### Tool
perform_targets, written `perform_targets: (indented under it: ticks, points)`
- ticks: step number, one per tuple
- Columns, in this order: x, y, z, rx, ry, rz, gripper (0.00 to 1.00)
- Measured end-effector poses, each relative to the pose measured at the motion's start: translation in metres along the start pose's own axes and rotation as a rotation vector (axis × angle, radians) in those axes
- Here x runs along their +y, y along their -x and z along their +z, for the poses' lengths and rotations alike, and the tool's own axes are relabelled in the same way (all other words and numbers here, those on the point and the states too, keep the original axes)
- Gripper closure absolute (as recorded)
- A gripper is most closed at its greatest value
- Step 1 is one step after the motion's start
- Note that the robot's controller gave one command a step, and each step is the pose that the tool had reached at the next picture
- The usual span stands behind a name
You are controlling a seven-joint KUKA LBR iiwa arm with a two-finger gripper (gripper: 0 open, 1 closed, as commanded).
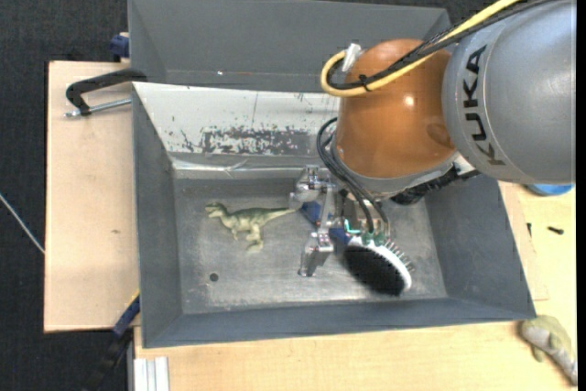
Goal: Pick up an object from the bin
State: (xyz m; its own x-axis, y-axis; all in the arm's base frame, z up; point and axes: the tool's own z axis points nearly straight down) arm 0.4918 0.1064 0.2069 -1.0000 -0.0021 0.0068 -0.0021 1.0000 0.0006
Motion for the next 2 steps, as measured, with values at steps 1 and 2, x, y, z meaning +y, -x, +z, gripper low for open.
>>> perform_targets:
  ticks: [1, 2]
  points:
    - [-0.003, 0.04, 0.065, -0.003, 0.0, 0.109, 0.0]
    - [0.037, 0.082, 0.132, -0.006, 0.004, 0.275, 0.0]
